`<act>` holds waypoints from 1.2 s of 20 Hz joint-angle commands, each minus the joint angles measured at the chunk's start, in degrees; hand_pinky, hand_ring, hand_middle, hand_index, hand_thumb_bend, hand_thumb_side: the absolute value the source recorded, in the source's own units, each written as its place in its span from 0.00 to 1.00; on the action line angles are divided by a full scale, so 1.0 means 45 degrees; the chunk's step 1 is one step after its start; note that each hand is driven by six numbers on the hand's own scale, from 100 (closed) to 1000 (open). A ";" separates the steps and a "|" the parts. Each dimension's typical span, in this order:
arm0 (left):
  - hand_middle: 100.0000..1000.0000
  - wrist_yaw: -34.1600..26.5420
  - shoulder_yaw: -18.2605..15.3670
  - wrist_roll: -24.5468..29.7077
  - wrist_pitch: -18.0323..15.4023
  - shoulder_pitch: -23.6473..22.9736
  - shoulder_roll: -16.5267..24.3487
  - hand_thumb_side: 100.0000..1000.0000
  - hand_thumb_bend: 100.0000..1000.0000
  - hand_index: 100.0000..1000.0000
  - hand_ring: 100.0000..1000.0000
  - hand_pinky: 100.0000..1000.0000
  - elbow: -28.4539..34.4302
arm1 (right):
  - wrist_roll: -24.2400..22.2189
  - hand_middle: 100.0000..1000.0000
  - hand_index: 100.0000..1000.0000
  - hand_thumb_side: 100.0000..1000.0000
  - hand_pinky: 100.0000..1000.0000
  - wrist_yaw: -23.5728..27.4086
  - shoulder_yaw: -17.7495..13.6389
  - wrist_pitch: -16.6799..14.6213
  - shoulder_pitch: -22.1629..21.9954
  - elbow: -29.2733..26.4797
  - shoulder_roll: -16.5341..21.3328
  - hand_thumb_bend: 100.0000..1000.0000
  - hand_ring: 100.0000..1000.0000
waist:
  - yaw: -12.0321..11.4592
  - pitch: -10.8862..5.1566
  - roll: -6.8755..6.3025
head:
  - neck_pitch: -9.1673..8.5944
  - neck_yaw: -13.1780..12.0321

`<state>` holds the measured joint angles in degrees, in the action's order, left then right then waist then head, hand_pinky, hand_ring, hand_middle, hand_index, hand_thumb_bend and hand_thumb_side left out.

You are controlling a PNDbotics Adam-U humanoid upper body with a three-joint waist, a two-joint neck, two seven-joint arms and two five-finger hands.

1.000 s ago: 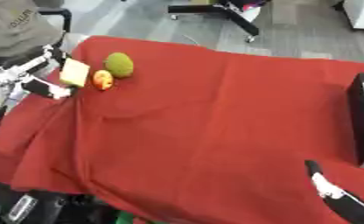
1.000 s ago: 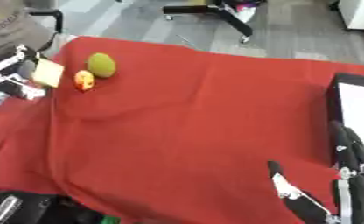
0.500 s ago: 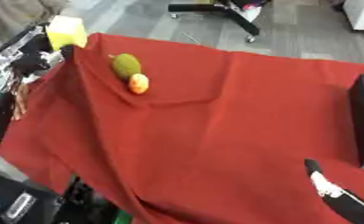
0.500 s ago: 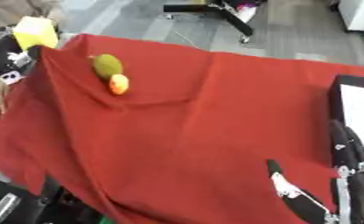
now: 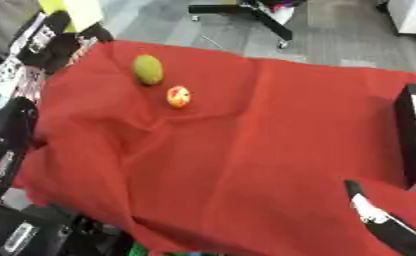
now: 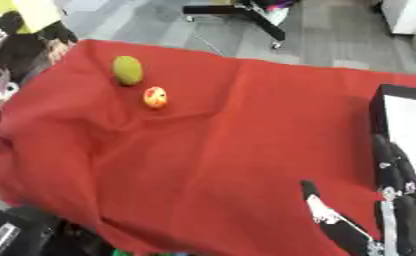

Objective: Pick up the objects with one hand, pass them to the other hand, and then place them into the box on the other side of the table.

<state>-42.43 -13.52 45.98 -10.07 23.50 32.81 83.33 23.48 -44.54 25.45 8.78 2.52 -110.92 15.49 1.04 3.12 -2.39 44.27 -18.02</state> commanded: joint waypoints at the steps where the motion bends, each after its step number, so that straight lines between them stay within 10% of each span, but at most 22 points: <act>1: 0.29 -0.0595 0.0300 -0.0095 0.0883 0.0216 -0.0323 0.47 0.00 0.45 0.43 0.59 0.1345 | -0.0005 0.92 1.00 0.47 0.88 0.0068 -0.0034 -0.0014 0.0106 -0.0283 -0.0002 0.46 1.00 | 0.0010 -0.0078 0.0014 | -0.0033 0.0122; 11: 0.29 -0.0561 0.1633 0.0455 0.2640 0.0208 -0.1983 0.44 0.00 0.45 0.43 0.59 0.3558 | -0.0030 0.92 1.00 0.47 0.87 0.0113 0.0016 -0.0054 0.0159 -0.0309 -0.0069 0.47 1.00 | 0.0071 -0.0024 0.0087 | -0.0033 0.0411; 24: 0.30 0.3011 0.2328 0.1329 0.3130 -0.0879 -0.3339 0.40 0.00 0.47 0.45 0.59 0.3668 | -0.0015 0.90 1.00 0.46 0.86 0.0144 0.0118 -0.0116 0.0279 -0.0604 -0.0136 0.49 0.98 | 0.0097 0.0094 0.0294 | -0.0033 0.0564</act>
<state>-30.65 -3.20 51.71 3.99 19.06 17.42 99.39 23.46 -44.06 25.85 8.42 3.10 -112.01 14.91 1.45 3.90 -1.04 44.27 -15.70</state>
